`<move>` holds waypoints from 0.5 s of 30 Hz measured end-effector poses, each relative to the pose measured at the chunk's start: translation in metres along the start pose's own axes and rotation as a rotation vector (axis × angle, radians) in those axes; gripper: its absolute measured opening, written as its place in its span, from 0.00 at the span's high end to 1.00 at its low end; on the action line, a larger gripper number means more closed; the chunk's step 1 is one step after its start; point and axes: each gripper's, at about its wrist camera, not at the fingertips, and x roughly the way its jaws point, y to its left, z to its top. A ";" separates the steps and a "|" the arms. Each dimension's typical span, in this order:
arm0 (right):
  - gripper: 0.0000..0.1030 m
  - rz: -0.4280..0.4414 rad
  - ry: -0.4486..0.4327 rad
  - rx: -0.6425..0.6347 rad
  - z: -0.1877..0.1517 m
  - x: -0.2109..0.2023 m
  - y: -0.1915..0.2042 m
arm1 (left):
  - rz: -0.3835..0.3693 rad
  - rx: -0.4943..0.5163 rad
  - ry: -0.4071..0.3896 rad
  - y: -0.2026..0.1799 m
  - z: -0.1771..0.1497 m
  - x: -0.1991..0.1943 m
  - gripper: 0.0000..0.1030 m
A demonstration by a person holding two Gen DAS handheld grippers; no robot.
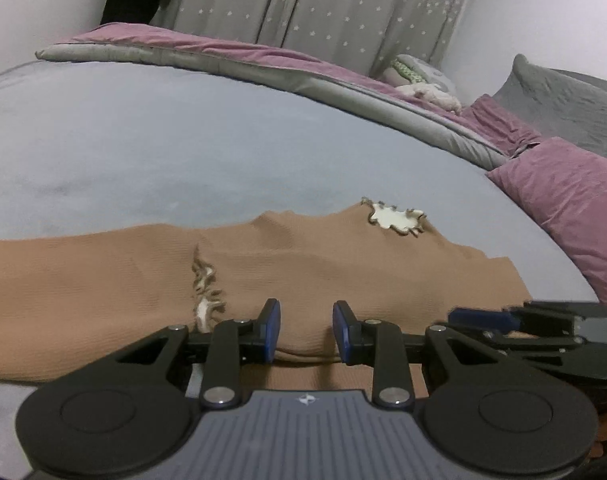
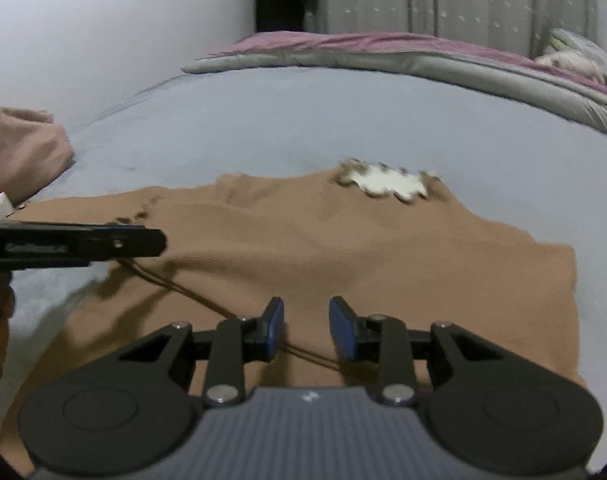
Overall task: Fold clothes
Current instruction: 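Move the open left gripper out to the other sleeve's cuff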
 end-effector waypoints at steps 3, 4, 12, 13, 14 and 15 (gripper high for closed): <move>0.73 0.011 -0.003 -0.014 0.003 0.008 0.009 | 0.006 -0.003 0.004 0.003 -0.001 0.004 0.72; 0.73 0.015 -0.004 -0.018 0.004 0.011 0.011 | 0.007 -0.008 0.003 0.003 -0.001 0.005 0.72; 0.72 0.047 -0.013 -0.045 0.007 0.028 0.031 | 0.003 -0.063 0.007 0.011 -0.001 0.010 0.73; 0.72 0.049 -0.014 -0.044 0.004 0.025 0.032 | 0.002 -0.069 0.005 0.011 -0.001 0.009 0.73; 0.72 0.052 -0.016 -0.040 0.000 0.021 0.031 | 0.002 -0.076 0.002 0.011 0.000 0.008 0.73; 0.72 0.056 -0.018 -0.037 -0.004 0.017 0.030 | -0.001 -0.088 -0.002 0.012 0.000 0.006 0.73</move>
